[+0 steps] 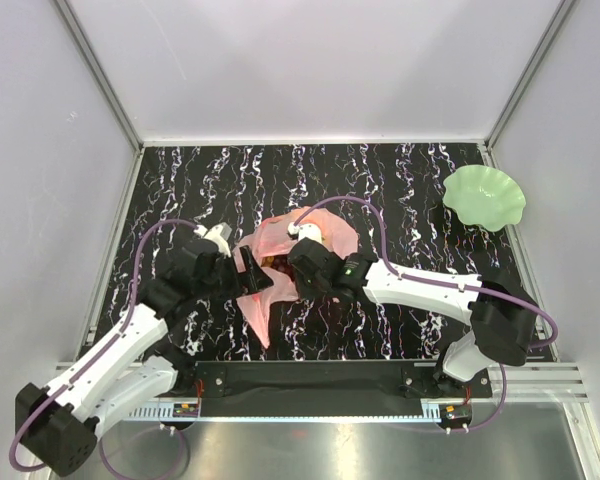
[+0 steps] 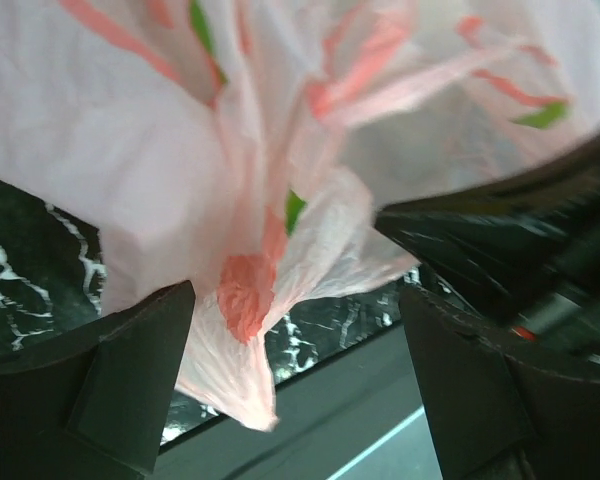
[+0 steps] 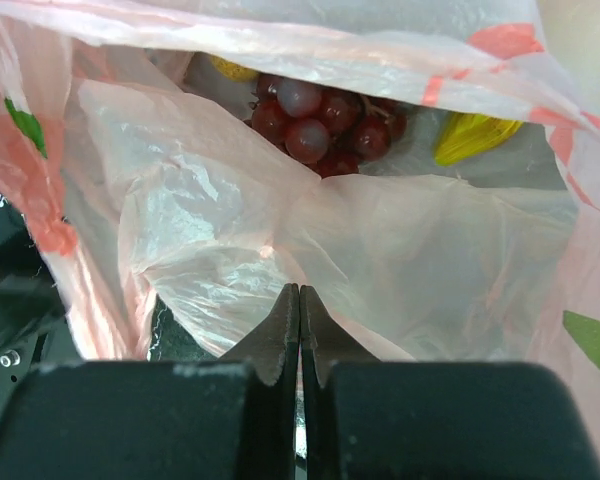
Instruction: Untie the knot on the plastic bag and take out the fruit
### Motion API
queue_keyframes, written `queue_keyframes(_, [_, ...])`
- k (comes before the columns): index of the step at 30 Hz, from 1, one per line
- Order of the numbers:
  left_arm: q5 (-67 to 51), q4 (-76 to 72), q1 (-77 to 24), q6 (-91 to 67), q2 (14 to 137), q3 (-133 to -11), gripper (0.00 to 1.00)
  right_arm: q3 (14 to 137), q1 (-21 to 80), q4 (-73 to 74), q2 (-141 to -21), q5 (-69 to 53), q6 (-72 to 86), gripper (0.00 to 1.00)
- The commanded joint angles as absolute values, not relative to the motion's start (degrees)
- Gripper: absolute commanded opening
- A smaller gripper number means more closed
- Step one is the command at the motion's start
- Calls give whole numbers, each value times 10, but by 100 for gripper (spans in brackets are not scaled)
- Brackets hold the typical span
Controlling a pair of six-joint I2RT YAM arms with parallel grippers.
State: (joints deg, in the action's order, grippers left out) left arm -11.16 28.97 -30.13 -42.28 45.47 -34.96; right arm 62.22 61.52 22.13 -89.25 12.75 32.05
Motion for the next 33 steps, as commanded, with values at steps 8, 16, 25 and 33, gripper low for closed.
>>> queue_keyframes(8, [-59,141,-351,-516,439,-373,52,606,618,191,-882,155,347,0])
queue_keyframes(16, [-14,154,-384,-514,539,-351,58,600,617,184,-868,162,347,0])
queue_keyframes(25, [77,130,-384,-490,578,-382,90,583,618,180,-854,163,349,0])
queue_keyframes(33, [87,121,-387,-462,669,-434,99,583,618,178,-860,158,351,0])
